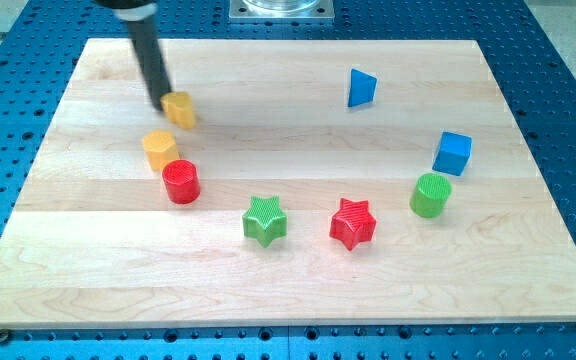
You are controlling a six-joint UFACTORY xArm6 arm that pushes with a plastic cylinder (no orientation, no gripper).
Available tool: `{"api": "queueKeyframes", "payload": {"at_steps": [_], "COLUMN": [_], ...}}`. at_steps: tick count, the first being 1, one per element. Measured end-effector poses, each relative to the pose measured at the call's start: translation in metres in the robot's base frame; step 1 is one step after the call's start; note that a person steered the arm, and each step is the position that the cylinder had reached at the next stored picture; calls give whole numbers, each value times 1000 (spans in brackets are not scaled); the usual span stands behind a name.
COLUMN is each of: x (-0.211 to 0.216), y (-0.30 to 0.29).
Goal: Slide the heart horizontally to the triangle
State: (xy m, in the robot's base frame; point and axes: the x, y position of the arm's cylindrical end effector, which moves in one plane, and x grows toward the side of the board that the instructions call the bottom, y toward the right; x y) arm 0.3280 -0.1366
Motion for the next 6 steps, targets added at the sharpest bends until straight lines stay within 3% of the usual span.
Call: {"api": "queueKeyframes", "payload": {"at_steps": [1, 2, 3, 5, 6], "x": [25, 42, 9, 25, -3], "y": [-42, -8, 65, 103, 100]}}
